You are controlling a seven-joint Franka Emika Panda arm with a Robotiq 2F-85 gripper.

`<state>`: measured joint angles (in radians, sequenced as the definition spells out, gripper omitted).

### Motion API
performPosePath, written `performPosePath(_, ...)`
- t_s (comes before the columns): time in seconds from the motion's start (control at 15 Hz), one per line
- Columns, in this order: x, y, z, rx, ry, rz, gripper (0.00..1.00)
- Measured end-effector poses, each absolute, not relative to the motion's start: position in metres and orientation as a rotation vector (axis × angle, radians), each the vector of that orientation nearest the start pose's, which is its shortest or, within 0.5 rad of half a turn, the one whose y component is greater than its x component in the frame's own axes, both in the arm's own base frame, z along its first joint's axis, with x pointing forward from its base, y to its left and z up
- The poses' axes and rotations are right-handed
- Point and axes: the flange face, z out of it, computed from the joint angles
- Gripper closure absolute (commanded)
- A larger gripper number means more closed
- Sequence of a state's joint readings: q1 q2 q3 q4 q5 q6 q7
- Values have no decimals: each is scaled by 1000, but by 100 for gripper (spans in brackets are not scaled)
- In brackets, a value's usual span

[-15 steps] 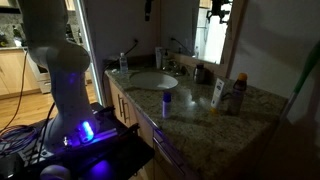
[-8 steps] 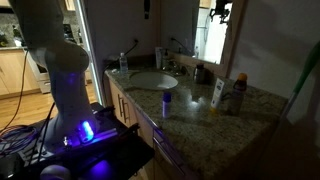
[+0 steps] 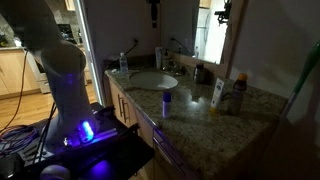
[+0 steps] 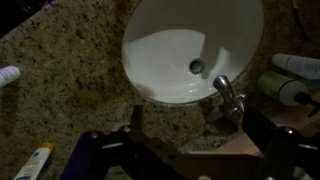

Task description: Move the white tube to the left side of the counter, move the bottle with the blue lid to the left side of the counter

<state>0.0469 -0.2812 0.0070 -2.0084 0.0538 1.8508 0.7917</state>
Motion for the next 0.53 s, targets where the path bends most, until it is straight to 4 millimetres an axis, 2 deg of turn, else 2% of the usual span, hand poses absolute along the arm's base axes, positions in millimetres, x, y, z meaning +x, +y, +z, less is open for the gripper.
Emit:
performPosePath(0.33, 397, -23, 575, -2801, 1186, -142, 0)
performPosePath(0.53, 342, -58, 560, -2803, 1330, -100, 0)
